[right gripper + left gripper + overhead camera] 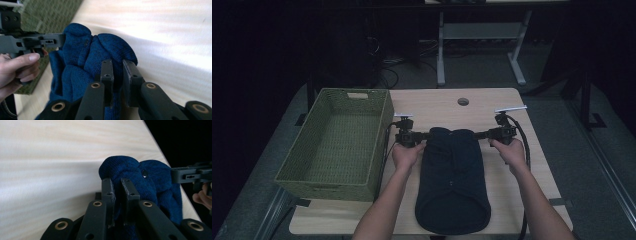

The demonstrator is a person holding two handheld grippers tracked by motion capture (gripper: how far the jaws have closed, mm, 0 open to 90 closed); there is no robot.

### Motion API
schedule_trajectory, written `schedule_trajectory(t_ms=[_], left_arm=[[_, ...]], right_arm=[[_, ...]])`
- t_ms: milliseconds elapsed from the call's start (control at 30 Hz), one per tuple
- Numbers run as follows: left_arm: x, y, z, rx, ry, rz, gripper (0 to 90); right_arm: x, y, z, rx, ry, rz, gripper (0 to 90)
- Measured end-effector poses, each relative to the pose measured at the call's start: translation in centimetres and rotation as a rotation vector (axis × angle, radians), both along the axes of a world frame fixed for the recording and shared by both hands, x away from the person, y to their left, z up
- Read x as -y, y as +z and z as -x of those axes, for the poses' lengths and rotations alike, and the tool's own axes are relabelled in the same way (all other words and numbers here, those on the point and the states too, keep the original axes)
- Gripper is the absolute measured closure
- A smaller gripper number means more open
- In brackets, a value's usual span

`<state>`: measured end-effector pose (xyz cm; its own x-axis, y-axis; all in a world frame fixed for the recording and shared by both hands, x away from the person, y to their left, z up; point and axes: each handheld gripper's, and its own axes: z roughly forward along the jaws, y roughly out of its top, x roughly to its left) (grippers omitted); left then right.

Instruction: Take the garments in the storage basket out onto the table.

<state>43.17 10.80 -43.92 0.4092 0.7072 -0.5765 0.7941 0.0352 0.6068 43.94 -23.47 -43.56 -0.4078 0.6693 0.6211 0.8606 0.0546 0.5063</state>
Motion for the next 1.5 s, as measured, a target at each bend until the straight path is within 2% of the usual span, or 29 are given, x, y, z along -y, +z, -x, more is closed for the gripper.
schedule_trajectory(t_ms=[300,400,600,767,867,1067,1367,1500], left_arm=[[-0.2,3.3,-1.2,0.059,-0.017,0.035,82.7],[-0.3,4.3,-1.5,0.075,-0.019,0.039,82.7],[-0.4,6.8,-2.4,0.107,-0.021,0.081,82.7],[-0.1,8.7,-2.5,0.155,-0.039,0.079,82.6],[0.0,8.7,-2.2,0.159,-0.054,0.069,82.6],[-0.4,7.2,-1.2,0.154,-0.046,0.073,82.4],[-1.1,5.5,0.5,0.163,-0.043,0.066,82.1],[-1.3,4.7,1.2,0.156,-0.05,0.047,81.9]], right_arm=[[0.8,2.5,-0.9,0.039,-0.006,-0.043,79.2],[0.7,3.8,-1.3,0.054,-0.009,-0.046,79.2],[1.0,6.1,-1.8,0.089,-0.016,-0.076,79.1],[1.5,7.8,-1.7,0.128,-0.029,-0.099,79.1],[1.7,7.8,-1.4,0.13,-0.031,-0.112,79.0],[1.5,6.9,-0.6,0.124,-0.031,-0.121,78.6],[0.8,5.5,1.0,0.133,-0.001,-0.121,77.9],[0.6,4.7,1.6,0.126,0.011,-0.11,77.5]])
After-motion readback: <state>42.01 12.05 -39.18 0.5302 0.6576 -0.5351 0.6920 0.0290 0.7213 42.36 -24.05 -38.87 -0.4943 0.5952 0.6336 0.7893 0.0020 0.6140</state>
